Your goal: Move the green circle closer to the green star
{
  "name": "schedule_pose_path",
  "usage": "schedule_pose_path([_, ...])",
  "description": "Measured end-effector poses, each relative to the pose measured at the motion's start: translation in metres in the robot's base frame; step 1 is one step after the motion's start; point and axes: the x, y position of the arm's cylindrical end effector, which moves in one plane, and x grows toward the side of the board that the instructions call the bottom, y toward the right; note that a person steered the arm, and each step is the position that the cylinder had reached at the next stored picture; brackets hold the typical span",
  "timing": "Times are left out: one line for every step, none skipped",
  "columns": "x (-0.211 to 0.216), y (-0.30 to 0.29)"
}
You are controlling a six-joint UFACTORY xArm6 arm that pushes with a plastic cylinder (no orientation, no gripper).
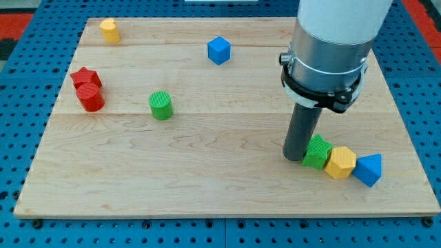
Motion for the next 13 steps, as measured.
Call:
schedule_pose_path([0.000,-0.013])
schedule_pose_path([0.005,-0.124])
schedule_pose_path([0.003,-0.218])
schedule_pose_path([-0.050,-0.269])
schedule_pose_path([-0.085,-0.292])
schedule_pose_path([-0.097,-0.216])
schedule_pose_path([-0.089,-0.096])
schedule_pose_path([-0.088,-0.024])
schedule_pose_path([-0.103,-0.035])
schedule_pose_path([-0.095,0.032])
schedule_pose_path([-0.086,0.069])
schedule_pose_path([-0.091,0.103])
schedule_pose_path([-0.087,0.138])
